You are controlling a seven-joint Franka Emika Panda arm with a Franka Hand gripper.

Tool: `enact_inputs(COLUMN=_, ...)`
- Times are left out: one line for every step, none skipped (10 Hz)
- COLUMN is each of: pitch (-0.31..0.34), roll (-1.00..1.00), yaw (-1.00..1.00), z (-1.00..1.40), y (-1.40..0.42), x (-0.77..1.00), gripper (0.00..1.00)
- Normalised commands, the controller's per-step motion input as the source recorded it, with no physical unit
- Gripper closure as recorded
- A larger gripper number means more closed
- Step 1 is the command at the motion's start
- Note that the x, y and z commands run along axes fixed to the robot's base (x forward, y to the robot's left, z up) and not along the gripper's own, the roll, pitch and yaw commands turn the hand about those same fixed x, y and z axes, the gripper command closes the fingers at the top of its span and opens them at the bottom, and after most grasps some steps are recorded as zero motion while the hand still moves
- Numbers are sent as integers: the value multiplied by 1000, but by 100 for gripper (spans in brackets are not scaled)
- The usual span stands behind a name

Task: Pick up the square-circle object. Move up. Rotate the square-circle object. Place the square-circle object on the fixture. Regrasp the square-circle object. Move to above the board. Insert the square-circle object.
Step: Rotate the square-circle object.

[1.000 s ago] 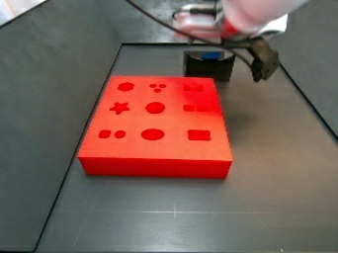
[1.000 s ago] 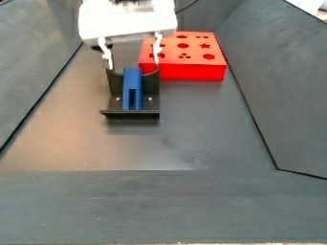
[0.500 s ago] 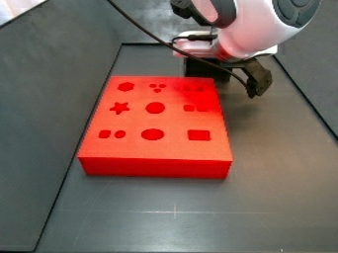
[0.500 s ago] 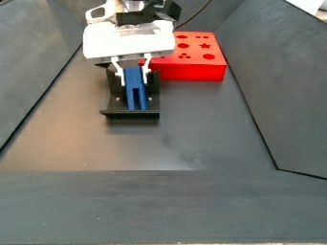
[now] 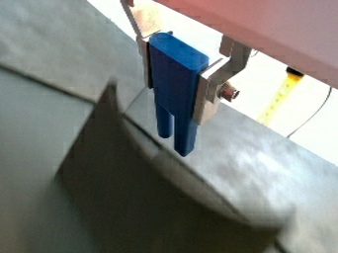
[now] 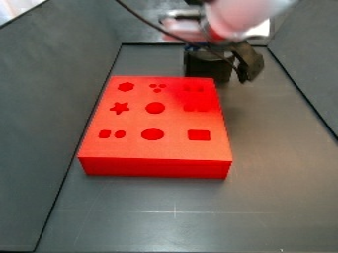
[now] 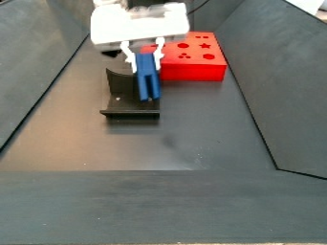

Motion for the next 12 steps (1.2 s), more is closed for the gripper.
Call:
enact_inputs(pitch=-74, roll=-90, yaw=10, z=1000, y=84, x=-807, gripper=100)
enact_inputs(pitch=-77, roll=-91, yaw=2, z=1000, y=82, x=-810, gripper=100)
enact_inputs(pitch=-81, roll=-95, yaw=-14, z=1000, y=77, x=-814, gripper=100)
enact_inputs(pitch=-77, roll=-100, yaw=-31, z=1000, y=73, x=-817, gripper=100)
enact_inputs(pitch=-73, roll=-102, yaw=-45, z=1000, y=70, x=-820, gripper=100)
enact_inputs(pitch=-67, roll=-105, yaw=-53, z=1000, y=66, x=-819, gripper=100)
enact_inputs(pitch=-52, roll=-112, yaw=-63, z=1000, y=58, x=-811, gripper=100)
enact_inputs(pitch=-41, roll=-113, yaw=-70, z=1000, y=54, x=-797, gripper=100)
enact_inputs(pitch=-26, roll=-112, yaw=-74, z=820, y=35, x=-633, gripper=100)
enact_inputs(pitch=-15, roll=-111, yaw=-71, z=699, y=23, x=-529, gripper=100)
enact_inputs(pitch=8, roll=-92, yaw=-63, z=401, y=6, x=-264, gripper=100)
enact_inputs(pitch=21, roll=-85, yaw=-58, z=282, y=-1, x=-157, gripper=100)
